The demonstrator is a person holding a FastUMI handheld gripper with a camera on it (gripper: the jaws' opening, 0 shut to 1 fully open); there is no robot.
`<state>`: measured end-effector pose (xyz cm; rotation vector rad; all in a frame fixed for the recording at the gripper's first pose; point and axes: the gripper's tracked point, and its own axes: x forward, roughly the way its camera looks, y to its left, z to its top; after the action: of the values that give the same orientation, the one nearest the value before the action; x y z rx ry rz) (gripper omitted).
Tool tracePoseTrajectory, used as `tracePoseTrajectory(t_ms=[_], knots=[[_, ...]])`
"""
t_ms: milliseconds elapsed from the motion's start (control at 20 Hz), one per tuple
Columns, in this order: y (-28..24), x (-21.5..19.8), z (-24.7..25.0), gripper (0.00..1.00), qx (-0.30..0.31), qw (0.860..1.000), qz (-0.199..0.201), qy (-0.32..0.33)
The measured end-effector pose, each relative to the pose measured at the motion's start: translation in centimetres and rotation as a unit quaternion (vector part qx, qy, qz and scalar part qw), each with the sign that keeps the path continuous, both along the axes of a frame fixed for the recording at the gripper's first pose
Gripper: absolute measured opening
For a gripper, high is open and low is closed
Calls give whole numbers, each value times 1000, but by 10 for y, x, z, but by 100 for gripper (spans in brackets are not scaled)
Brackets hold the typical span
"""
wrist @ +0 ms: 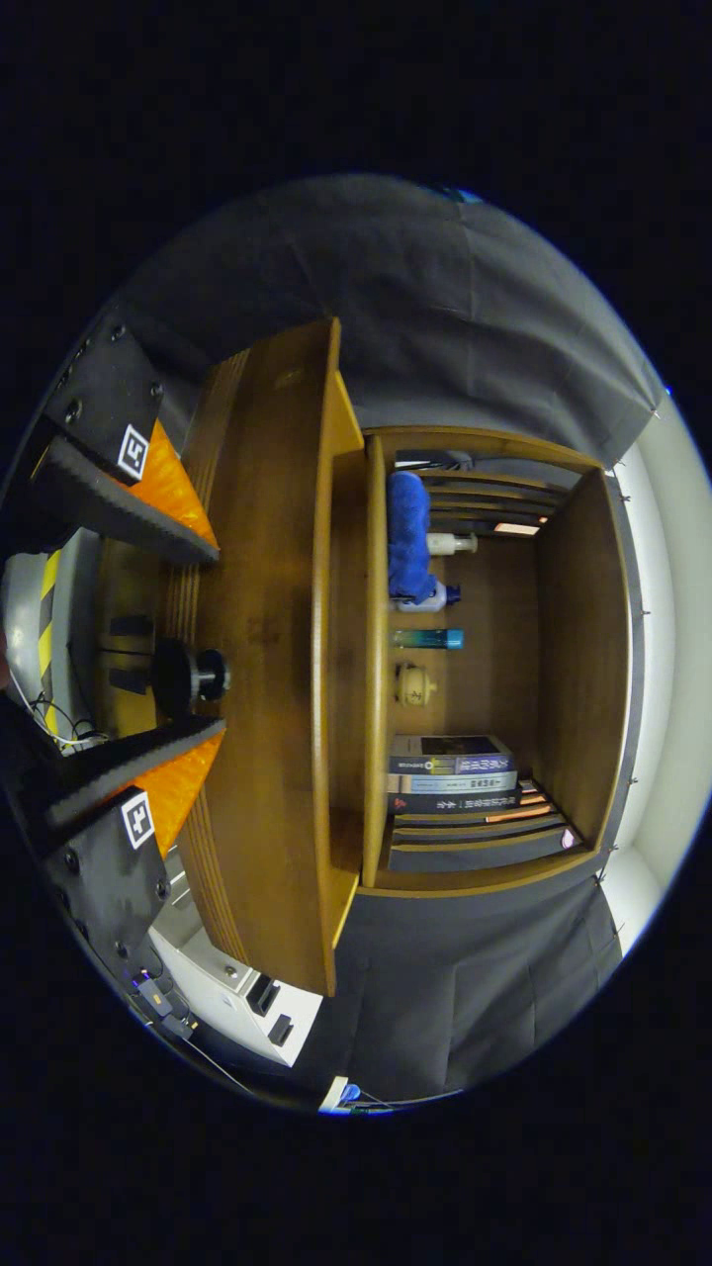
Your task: Pull open the drawer, take out the items inside it, and place them on the countertop above the cabinet.
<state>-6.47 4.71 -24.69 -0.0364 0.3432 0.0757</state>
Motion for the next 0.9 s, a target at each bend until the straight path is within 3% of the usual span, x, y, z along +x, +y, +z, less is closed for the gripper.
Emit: tracePoseTrajectory(t_ms=[150, 300, 400, 650, 900], knots=[[-8, 26, 64, 97, 16, 999, -4, -41], [-23, 68, 102, 97, 6, 1000, -18, -17], [-10, 103, 109, 98, 2, 999, 23, 22], [-7, 157, 64, 98, -31, 987, 41, 155], [-4, 165, 2, 95, -21, 961, 33, 273]])
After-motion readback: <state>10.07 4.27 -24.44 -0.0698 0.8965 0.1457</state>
